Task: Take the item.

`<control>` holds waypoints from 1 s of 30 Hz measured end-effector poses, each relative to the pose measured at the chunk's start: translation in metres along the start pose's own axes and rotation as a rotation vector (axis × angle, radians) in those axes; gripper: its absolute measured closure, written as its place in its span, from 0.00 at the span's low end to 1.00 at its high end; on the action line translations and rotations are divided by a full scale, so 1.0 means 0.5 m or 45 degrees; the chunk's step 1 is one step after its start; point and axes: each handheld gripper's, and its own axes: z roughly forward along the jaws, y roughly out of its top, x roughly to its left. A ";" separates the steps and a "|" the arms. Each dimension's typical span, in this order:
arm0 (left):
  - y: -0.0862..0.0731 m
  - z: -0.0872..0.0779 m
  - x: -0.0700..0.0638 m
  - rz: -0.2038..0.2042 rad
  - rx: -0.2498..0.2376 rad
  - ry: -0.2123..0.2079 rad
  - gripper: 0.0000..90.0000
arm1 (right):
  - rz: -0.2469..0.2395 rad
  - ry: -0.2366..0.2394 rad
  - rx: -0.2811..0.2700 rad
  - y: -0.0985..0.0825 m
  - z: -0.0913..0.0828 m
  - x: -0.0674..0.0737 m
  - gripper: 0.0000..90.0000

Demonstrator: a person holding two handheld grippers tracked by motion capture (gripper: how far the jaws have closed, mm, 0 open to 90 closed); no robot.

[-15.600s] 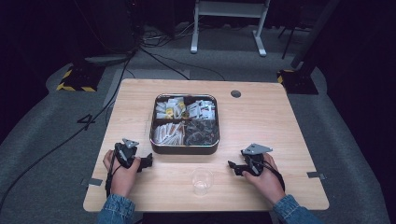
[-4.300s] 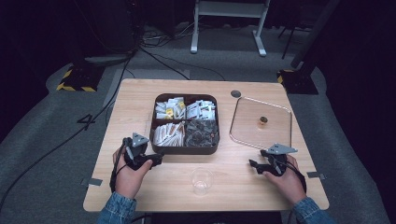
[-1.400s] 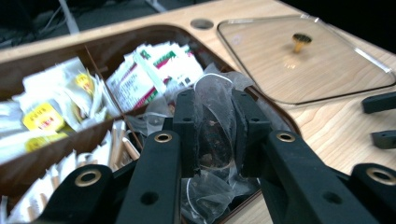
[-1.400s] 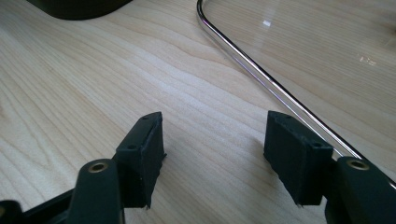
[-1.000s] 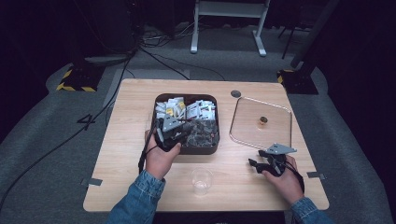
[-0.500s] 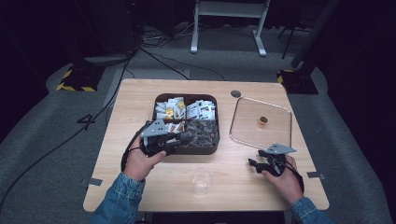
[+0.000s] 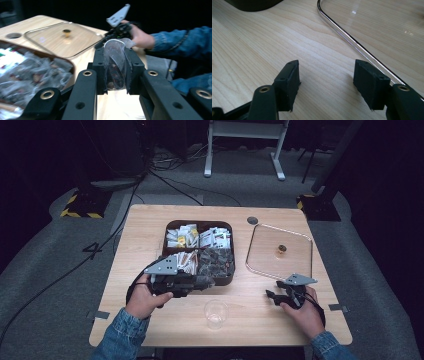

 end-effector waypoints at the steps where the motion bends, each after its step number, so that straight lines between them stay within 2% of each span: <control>1: 0.000 0.001 -0.003 0.004 0.001 -0.022 0.83 | 0.000 0.000 0.000 0.000 0.000 0.000 0.42; 5: -0.003 0.010 -0.016 0.013 0.021 -0.042 0.83 | 0.000 0.000 0.000 0.000 0.000 0.000 0.42; 9: -0.004 0.019 -0.027 0.021 0.021 -0.047 0.83 | 0.000 0.000 0.000 0.000 0.000 0.000 0.42; 11: -0.007 0.026 -0.032 0.016 0.020 -0.066 0.83 | 0.000 0.000 0.000 0.000 0.000 0.000 0.42; 13: -0.013 0.034 -0.033 0.016 0.029 -0.085 0.83 | 0.000 0.000 0.000 0.000 0.000 0.000 0.42; 19: -0.036 0.058 -0.035 0.008 0.069 -0.098 0.83 | 0.000 0.000 0.000 0.000 0.000 0.000 0.42; 30: -0.061 0.094 -0.042 0.059 0.220 -0.086 0.83 | 0.000 0.000 0.000 0.000 0.000 0.000 0.42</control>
